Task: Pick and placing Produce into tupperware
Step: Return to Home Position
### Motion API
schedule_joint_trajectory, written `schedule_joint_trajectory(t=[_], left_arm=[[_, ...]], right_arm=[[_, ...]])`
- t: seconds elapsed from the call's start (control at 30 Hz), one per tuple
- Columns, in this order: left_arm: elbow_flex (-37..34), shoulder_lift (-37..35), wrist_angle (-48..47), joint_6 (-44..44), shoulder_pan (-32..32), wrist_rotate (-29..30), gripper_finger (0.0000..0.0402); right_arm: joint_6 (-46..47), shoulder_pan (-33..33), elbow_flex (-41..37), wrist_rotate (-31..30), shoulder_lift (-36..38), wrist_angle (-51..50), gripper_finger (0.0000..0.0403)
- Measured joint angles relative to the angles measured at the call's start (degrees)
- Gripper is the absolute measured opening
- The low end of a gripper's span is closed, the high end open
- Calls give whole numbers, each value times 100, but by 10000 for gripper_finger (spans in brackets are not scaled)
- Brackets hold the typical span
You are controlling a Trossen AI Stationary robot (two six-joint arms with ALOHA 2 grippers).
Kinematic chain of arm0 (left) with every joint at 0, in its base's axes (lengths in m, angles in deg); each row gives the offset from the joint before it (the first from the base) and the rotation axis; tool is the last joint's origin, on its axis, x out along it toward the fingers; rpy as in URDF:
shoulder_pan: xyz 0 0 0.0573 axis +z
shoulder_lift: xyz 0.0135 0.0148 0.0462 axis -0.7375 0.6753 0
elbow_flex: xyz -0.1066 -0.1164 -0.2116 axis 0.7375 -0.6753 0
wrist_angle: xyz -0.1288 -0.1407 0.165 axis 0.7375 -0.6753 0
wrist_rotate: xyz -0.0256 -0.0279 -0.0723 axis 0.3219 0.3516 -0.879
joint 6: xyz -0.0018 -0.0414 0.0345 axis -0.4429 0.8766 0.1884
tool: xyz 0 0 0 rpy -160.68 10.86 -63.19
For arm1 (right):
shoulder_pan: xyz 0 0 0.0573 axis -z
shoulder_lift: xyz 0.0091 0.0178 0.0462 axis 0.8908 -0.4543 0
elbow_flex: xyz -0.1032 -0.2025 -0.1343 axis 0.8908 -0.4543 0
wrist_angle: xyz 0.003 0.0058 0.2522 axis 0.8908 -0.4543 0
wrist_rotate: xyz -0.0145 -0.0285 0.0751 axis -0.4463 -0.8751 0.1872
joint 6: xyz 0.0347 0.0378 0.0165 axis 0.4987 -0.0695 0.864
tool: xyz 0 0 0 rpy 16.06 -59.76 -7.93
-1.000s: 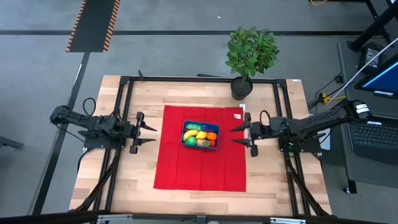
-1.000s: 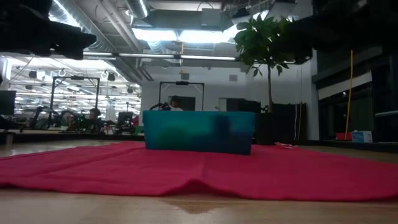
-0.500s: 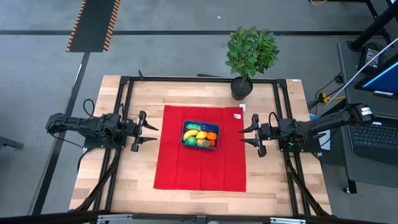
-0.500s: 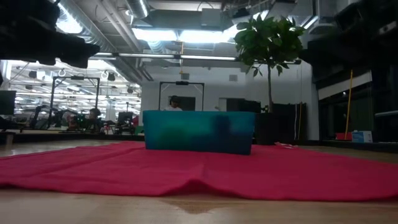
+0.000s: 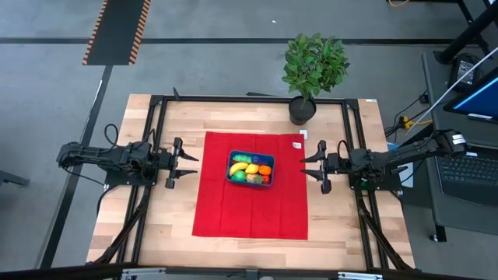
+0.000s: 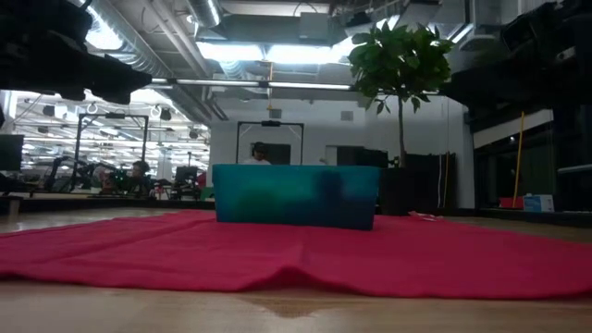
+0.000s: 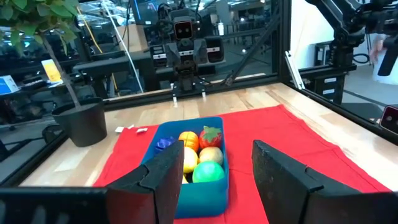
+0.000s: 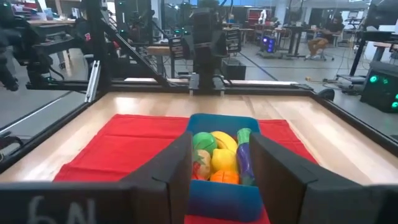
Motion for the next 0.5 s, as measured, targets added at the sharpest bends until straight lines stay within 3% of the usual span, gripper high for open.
schedule_joint_trajectory(t=[0.5], left_arm=[[-2, 0, 4, -4, 0, 4, 179]], right_arm=[[-34, 0, 0, 11, 21, -29, 158]])
